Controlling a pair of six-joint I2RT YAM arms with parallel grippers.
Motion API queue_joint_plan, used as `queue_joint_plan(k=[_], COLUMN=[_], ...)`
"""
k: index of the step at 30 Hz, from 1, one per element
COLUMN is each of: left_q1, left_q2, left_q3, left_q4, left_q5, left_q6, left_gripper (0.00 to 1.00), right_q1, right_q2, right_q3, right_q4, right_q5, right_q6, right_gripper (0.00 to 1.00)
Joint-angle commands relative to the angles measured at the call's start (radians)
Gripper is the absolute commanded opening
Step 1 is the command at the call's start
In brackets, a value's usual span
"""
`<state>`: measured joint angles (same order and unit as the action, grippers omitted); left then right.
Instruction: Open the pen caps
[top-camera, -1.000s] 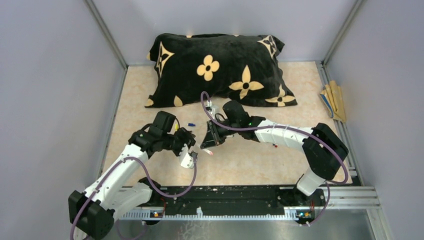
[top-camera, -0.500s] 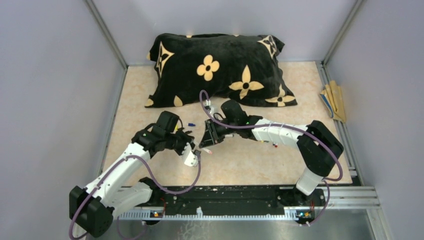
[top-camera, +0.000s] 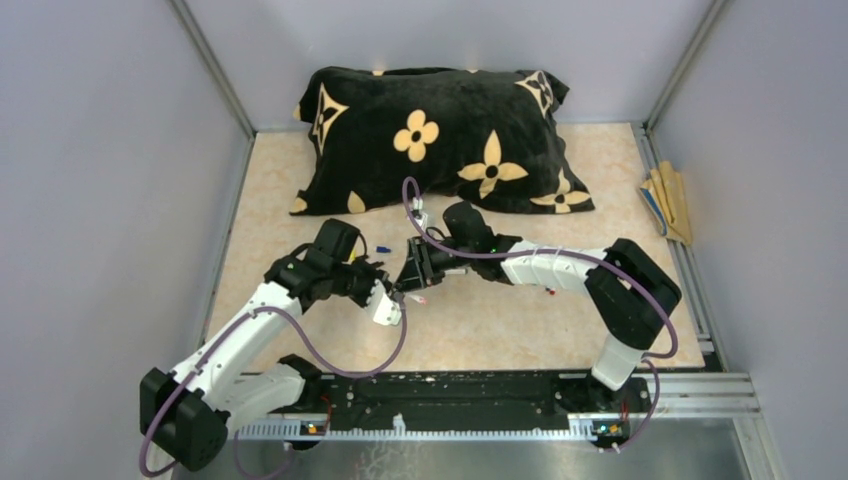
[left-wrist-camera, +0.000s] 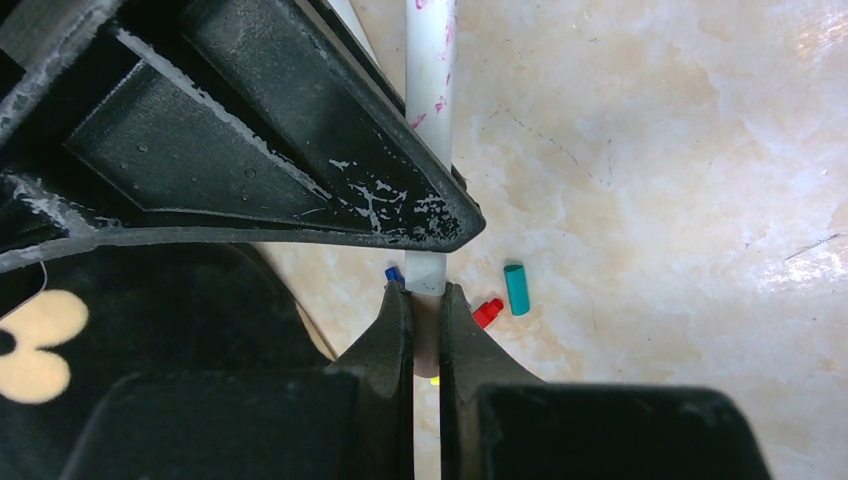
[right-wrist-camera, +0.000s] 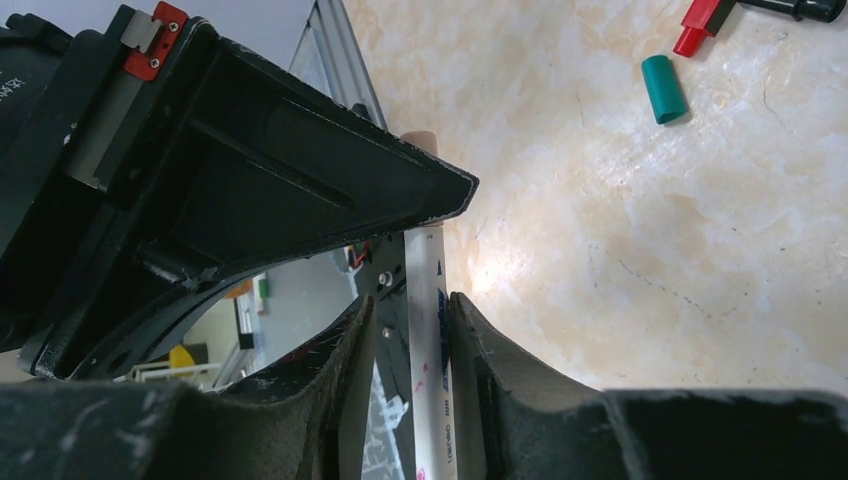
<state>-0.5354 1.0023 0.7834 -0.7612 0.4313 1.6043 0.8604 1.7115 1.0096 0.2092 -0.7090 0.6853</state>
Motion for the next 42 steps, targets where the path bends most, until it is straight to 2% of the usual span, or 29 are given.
queue_joint_plan(k=[1, 3, 8, 9, 11, 12, 14, 16, 27, 33, 36, 37, 38, 40, 42], left_q1=[-0.007, -0.007, -0.007, -0.008, -0.007, -0.006, -0.006, -0.006, -0.007, -0.007, -0.006, -0.007, -0.007, -0.007, -0.006], left_q2=[-0.001, 0.002, 0.003, 0.004, 0.007, 0.01, 0.012, 0.013, 0.032, 0.032, 0.031, 0.032, 0.033, 0.037, 0.044], left_q3=[0.03, 0.033, 0.034, 0.033, 0.035, 0.039, 0.053, 0.058, 0.089, 0.096, 0.091, 0.09, 0.088, 0.089, 0.096], left_q4=[0.032, 0.031, 0.021, 0.017, 0.01, -0.006, -0.055, -0.083, -0.104, -0.113, -0.116, -0.115, -0.112, -0.099, -0.097], left_q5=[0.023, 0.018, 0.001, -0.006, -0.018, -0.024, -0.018, -0.012, 0.054, 0.046, 0.035, 0.027, 0.019, 0.011, 0.013], left_q6=[-0.036, -0.046, -0.063, -0.067, -0.087, -0.088, -0.075, -0.064, -0.058, -0.053, -0.046, -0.046, -0.048, -0.066, -0.076], left_gripper=[0.0, 0.0, 0.0, 0.09, 0.44, 0.55, 0.63, 0.66, 0.5, 0.31, 0.17, 0.06, 0.0, 0.0, 0.0], right_q1=[0.014, 0.013, 0.012, 0.009, 0.001, -0.003, -0.009, -0.012, -0.017, -0.017, -0.018, -0.018, -0.017, -0.017, -0.016], right_q2=[0.002, 0.002, -0.024, -0.029, -0.043, -0.051, -0.068, -0.084, -0.089, -0.063, -0.049, -0.045, -0.043, -0.045, -0.048], right_q3=[0.014, 0.011, -0.012, -0.017, -0.034, -0.044, -0.065, -0.081, -0.071, -0.045, -0.039, -0.039, -0.041, -0.053, -0.073], right_q4=[0.083, 0.085, 0.082, 0.077, 0.077, 0.082, 0.101, 0.114, 0.15, 0.161, 0.171, 0.17, 0.166, 0.169, 0.188], right_q5=[-0.034, -0.036, -0.021, -0.021, -0.027, -0.032, -0.042, -0.054, -0.097, -0.1, -0.1, -0.099, -0.091, -0.077, -0.067], right_q6=[0.019, 0.02, 0.018, 0.014, 0.008, 0.008, 0.006, -0.006, -0.01, -0.004, 0.003, 0.003, 0.003, 0.006, 0.015], right_gripper=[0.32, 0.29, 0.0, 0.0, 0.0, 0.0, 0.0, 0.0, 0.0, 0.0, 0.0, 0.03, 0.11, 0.23, 0.28])
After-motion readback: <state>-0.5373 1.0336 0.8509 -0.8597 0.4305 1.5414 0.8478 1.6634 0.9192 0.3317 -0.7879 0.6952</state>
